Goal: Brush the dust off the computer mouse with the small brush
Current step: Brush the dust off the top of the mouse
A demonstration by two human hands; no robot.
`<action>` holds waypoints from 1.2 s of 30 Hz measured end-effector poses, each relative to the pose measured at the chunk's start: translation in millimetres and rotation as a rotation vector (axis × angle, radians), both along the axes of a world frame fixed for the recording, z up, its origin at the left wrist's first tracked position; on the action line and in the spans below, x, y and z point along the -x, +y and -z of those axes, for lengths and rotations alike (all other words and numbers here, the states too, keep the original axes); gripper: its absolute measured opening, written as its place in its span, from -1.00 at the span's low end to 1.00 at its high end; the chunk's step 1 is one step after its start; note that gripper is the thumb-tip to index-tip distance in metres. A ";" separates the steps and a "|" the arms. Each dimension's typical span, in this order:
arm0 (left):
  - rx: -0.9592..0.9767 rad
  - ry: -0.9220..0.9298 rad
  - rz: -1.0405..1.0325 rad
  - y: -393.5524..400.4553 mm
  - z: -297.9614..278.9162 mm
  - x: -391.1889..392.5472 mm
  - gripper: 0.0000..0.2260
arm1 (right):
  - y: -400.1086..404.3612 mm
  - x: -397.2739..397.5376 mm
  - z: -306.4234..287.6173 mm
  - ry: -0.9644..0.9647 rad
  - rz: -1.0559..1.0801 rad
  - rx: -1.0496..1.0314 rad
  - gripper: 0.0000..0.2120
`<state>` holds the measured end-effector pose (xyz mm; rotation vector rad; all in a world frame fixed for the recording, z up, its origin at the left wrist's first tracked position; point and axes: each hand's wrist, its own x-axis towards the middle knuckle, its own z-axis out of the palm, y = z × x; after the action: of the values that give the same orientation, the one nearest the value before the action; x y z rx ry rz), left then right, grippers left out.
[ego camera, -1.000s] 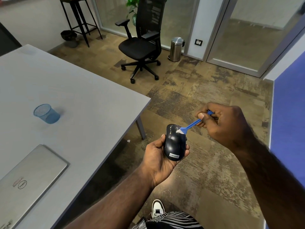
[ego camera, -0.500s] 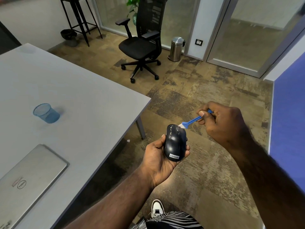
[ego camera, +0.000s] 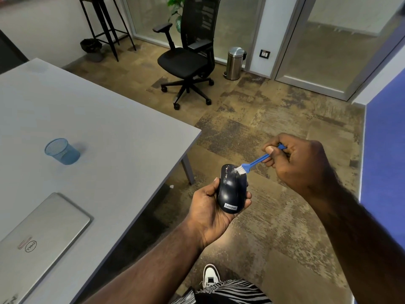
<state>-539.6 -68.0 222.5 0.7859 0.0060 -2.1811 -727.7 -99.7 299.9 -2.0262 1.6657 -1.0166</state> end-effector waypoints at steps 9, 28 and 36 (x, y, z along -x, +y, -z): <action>0.006 0.013 0.004 -5.7 -0.9 0.9 -0.50 | -1.8 1.6 -0.9 -0.030 0.017 0.049 -0.87; 0.042 -0.025 0.028 -9.9 0.7 -0.2 -0.51 | -11.1 -1.8 9.4 -0.033 -0.028 0.051 -0.87; 0.032 -0.033 0.024 -10.2 -0.4 -1.4 -0.50 | -10.8 -1.2 9.0 -0.020 -0.025 0.049 -0.87</action>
<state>-538.2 -78.2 222.9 0.8080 -0.0555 -2.1852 -726.4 -110.5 290.9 -2.0560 1.6162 -1.0751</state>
